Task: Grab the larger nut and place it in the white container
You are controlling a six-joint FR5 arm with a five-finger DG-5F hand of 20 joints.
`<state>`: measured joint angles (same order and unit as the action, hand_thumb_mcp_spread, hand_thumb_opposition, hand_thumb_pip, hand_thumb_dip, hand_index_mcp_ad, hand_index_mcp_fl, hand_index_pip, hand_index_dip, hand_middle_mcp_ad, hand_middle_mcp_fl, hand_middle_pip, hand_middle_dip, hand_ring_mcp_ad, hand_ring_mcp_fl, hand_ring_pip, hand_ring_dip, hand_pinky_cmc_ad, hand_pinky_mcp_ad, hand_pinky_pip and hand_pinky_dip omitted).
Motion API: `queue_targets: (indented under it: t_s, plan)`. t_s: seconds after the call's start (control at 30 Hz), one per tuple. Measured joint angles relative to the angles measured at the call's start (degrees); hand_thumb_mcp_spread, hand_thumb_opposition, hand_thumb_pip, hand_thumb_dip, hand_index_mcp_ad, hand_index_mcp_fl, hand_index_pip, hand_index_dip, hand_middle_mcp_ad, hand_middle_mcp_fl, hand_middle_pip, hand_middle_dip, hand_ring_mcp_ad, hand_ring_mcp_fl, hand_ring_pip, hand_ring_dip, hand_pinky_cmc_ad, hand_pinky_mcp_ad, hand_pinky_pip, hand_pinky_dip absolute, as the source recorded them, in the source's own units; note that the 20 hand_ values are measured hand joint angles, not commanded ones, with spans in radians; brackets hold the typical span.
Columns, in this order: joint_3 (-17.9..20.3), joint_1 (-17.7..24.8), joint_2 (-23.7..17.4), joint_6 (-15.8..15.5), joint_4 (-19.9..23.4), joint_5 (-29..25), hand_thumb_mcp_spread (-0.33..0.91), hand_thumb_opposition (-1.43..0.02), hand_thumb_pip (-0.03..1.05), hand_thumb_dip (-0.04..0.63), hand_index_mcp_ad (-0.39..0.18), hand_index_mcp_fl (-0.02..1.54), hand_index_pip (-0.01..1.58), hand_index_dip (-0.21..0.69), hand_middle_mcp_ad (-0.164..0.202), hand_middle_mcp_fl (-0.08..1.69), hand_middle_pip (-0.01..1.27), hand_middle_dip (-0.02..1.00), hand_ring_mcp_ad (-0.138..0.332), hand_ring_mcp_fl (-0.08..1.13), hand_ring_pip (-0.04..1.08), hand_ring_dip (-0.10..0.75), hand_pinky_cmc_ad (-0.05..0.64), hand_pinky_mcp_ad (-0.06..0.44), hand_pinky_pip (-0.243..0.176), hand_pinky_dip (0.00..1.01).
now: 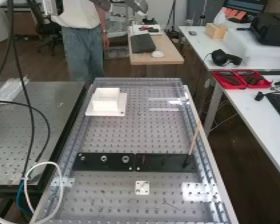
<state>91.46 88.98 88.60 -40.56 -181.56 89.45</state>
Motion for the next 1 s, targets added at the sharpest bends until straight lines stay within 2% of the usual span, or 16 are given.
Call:
queue_targets:
  t_s: [0.43, 0.7, 0.77, 1.0]
  plan:
    - [2.49, 0.06, -1.40, -0.15, 0.84, -2.50, 0.19, -0.71, 0.45, 0.052, -0.056, 0.03, 0.10, 0.016, 0.052, 0.01, 0.14, 0.25, 0.155, 0.01, 0.09, 0.157, 0.417, 0.342, -0.106, 0.65]
    - [7.76, 0.86, -3.07, 0.48, 3.06, -9.20, 0.20, -0.73, 0.46, 0.047, -0.054, 0.03, 0.10, 0.019, 0.058, 0.01, 0.14, 0.25, 0.157, 0.01, 0.09, 0.157, 0.417, 0.346, -0.106, 0.65]
    - [9.11, 1.21, -3.46, 0.67, 3.80, -10.89, 0.20, -0.73, 0.46, 0.063, -0.054, 0.03, 0.10, 0.019, 0.059, 0.01, 0.14, 0.25, 0.157, 0.01, 0.09, 0.157, 0.422, 0.346, -0.106, 0.65]
    - [15.94, 3.39, -4.89, 1.83, 8.81, -19.83, 0.19, -0.73, 0.47, 0.065, -0.054, 0.03, 0.10, 0.019, 0.059, 0.01, 0.14, 0.25, 0.159, 0.00, 0.09, 0.157, 0.424, 0.340, -0.106, 0.65]
